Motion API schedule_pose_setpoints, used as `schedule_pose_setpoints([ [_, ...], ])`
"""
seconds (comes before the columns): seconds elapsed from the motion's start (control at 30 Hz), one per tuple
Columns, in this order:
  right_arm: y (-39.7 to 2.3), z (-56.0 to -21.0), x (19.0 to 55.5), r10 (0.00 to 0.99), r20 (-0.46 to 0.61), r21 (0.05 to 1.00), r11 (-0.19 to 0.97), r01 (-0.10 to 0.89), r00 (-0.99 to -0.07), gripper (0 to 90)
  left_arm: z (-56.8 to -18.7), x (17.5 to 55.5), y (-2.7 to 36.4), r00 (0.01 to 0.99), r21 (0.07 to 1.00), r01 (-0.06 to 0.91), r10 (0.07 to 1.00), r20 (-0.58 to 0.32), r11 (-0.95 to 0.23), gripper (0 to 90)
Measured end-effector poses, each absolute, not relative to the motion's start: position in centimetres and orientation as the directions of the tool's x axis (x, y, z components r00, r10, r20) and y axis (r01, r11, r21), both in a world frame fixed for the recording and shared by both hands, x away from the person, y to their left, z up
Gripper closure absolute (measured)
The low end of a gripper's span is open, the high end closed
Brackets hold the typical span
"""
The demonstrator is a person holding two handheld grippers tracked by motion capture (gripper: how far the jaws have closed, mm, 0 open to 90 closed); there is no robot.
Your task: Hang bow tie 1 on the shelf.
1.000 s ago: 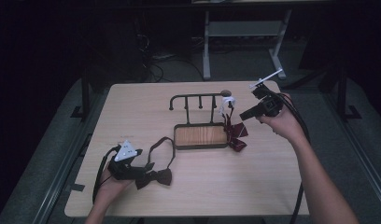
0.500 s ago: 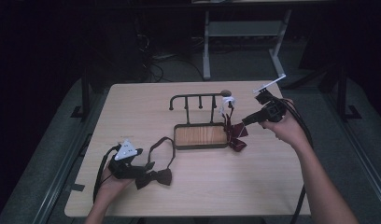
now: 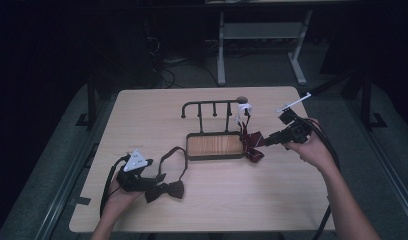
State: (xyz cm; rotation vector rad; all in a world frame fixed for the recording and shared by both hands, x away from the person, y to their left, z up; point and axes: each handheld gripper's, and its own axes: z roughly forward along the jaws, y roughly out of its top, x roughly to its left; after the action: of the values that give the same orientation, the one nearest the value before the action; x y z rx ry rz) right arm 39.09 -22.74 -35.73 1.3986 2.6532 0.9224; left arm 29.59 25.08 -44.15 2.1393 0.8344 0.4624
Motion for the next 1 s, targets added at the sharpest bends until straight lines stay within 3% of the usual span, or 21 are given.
schedule_pose_setpoints([
  [1.0, -24.6, -40.1, 35.3, 0.749, 0.278, 0.51, 0.416, 0.753, -0.602, 50.6, -44.1, 29.5, 24.7, 0.719, 0.766, 0.406, 0.692, 0.069, -0.498, 28.3],
])
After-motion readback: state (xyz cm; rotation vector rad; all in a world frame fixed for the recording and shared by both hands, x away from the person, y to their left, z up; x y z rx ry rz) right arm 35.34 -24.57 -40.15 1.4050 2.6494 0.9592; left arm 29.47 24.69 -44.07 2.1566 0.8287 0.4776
